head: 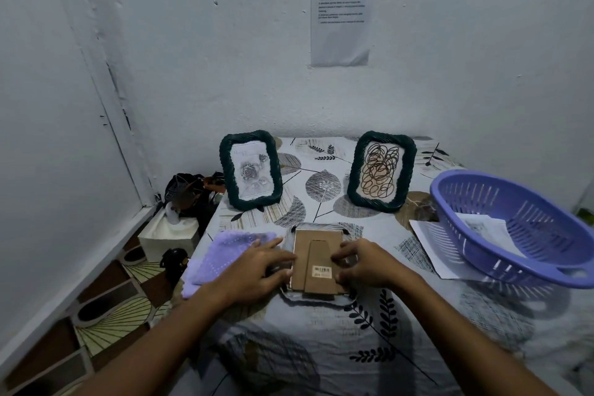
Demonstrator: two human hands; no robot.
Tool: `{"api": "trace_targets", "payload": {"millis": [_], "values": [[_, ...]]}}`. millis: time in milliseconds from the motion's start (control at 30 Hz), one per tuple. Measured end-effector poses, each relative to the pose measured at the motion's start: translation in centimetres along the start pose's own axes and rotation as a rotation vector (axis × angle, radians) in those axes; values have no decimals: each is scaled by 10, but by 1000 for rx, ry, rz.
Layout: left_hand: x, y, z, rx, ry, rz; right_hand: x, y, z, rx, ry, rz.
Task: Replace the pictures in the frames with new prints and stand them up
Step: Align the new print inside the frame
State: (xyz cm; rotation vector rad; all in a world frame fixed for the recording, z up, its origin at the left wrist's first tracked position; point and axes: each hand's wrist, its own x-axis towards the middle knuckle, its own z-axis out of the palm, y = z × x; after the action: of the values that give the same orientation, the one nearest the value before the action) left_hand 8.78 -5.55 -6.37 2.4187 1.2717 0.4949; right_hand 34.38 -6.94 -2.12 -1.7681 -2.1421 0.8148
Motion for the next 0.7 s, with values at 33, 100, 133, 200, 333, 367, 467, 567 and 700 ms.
{"api": "trace_targets", "payload": {"millis": [33,100,133,200,333,367,467,567,700], "values": [[0,0,1,-39,25,-35,1,0,0,3,1,3],[1,2,3,-146,53,-83,2,0,0,4,4,4],[1,5,3,-198,64,-92,2,1,0,2,6,5],[2,10,3,-254,92,-105,2,1,1,0,12,4],[5,17,2,-294,128,-160,3,2,1,-7,17,11],[5,19,2,-306,132,-163,3,1,1,-9,19,12],[7,22,1,-290,127,-163,4,2,2,-11,26,12],[9,18,1,-233,101,-152,4,3,3,-4,34,17],[11,12,0,-104,40,-123,4,4,4,7,40,24]]}}
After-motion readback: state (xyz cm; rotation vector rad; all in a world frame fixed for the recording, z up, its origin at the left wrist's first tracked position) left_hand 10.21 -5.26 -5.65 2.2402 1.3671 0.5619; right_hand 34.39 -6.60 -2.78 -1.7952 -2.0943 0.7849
